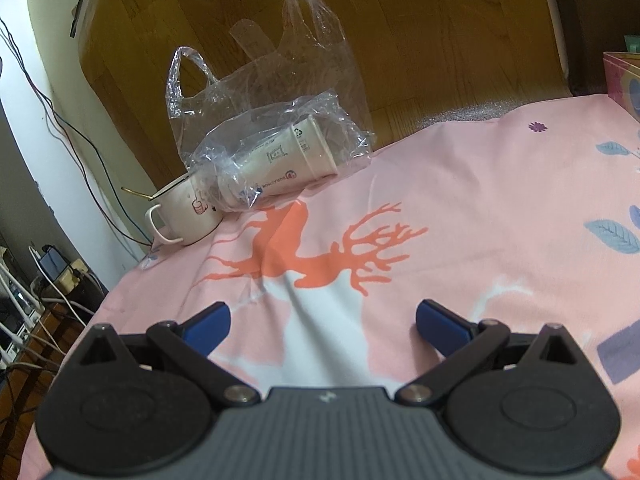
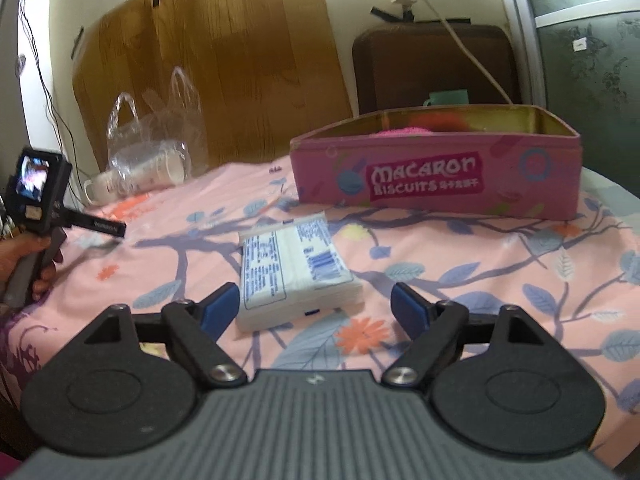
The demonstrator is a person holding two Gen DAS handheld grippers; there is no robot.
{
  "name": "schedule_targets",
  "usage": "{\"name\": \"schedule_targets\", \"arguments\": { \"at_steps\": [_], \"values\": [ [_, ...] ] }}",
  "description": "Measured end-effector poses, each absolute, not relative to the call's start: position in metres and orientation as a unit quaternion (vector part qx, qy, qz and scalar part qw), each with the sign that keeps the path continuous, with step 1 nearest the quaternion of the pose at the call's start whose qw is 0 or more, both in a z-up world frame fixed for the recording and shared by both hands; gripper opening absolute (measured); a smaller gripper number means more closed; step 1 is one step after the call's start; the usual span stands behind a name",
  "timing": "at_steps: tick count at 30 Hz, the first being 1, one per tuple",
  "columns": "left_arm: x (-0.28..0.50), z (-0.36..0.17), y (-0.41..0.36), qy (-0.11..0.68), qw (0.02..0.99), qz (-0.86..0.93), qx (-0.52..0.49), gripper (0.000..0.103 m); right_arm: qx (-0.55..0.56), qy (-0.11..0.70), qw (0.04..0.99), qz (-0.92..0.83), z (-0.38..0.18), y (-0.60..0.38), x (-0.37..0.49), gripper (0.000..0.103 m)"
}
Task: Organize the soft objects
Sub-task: 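Carry the tissue pack with the right tool over into the tin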
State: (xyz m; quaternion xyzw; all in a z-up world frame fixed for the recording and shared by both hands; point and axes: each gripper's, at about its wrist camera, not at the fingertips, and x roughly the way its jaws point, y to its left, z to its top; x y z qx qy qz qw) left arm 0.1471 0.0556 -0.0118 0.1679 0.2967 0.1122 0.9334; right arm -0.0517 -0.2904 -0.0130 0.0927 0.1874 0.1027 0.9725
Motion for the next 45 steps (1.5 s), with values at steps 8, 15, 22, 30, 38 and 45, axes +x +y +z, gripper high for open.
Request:
{"name": "schedule_targets", "arguments": {
  "at_steps": [8, 15, 22, 30, 38, 45],
  "values": [
    [0.132, -0.009, 0.052, 0.314, 0.940, 0.087, 0.104, 0.102, 0.110, 0.176, 0.973, 0.106, -0.015, -0.305, -0.055, 0.085],
    [0.098, 0.002, -0.002, 0.350, 0.932, -0.090, 0.020, 0.102, 0.092, 0.181, 0.972, 0.121, -0.017, -0.301, -0.050, 0.085],
    [0.082, 0.013, -0.078, 0.397, 0.869, -0.291, -0.040, 0.085, 0.054, 0.179, 0.973, 0.137, -0.016, -0.291, -0.044, 0.087],
    [0.089, 0.005, -0.129, 0.416, 0.843, -0.339, -0.042, 0.077, -0.008, 0.195, 0.971, 0.139, -0.025, -0.267, -0.024, 0.082],
    [0.087, 0.034, -0.123, 0.372, 0.860, -0.343, -0.068, 0.063, -0.024, 0.087, 0.989, 0.117, 0.018, -0.269, -0.033, 0.081],
    [0.136, 0.093, -0.158, 0.301, 0.884, -0.355, -0.042, 0.063, -0.019, 0.065, 0.996, 0.054, 0.048, -0.296, 0.034, 0.081]
  ]
}}
